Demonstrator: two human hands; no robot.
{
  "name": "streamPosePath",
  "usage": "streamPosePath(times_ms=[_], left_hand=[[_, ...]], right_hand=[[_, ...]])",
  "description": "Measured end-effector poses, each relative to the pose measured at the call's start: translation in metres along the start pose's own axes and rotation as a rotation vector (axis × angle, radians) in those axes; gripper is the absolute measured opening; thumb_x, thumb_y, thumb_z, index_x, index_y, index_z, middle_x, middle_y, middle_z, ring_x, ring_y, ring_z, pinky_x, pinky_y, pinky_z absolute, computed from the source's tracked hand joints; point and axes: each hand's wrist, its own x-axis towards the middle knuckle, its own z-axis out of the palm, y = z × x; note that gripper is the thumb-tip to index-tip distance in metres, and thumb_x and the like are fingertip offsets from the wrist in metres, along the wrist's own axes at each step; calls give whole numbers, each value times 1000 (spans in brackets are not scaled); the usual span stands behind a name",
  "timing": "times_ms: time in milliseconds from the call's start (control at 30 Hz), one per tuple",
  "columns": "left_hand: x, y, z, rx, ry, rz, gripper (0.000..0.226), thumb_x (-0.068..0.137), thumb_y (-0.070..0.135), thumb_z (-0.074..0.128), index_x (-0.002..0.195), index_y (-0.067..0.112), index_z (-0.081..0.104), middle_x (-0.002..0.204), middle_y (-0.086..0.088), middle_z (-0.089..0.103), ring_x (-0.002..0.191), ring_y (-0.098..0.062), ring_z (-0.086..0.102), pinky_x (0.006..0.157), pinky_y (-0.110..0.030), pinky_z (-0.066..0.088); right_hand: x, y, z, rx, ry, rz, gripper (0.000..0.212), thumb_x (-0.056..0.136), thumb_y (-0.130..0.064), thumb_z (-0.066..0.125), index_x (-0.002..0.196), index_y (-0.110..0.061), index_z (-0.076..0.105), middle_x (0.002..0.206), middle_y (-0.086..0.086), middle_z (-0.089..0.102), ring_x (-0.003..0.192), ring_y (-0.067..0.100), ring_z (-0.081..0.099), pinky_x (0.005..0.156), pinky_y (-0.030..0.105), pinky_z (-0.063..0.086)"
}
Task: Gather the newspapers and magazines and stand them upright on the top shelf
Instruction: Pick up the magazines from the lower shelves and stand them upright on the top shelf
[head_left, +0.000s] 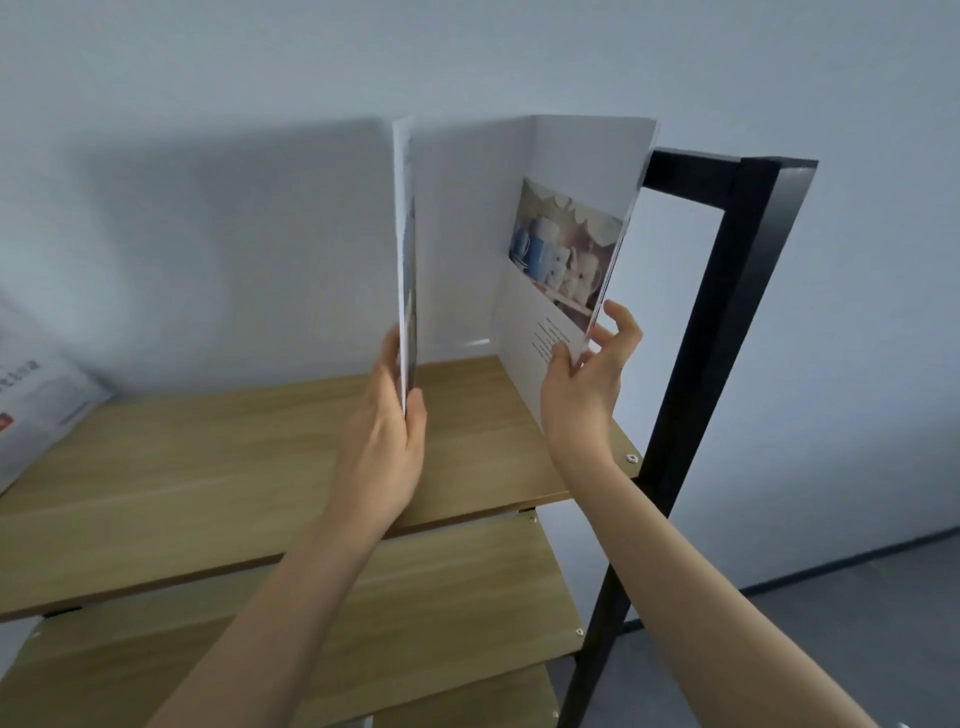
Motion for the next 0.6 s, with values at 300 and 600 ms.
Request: streamPosePath(times_ms=[300,600], left_hand=[[34,6,34,-4,-167,117,68,98,21,49,151,37,10,150,-1,40,126,-25,51,98,-32,42],[41,30,65,-144,-320,187,68,98,25,51,152,39,11,151,6,33,131,-10,39,108,-27,35]], right_hand=[[22,-9,-12,-87,-128,34,42,93,-17,58,131,-18,40,111,-2,54,103,20,58,68,21,52],[25,-52,-20,1,-167,-85,41,102,-44,27,135,-22,40,126,-6,54,118,10,51,97,31,44]])
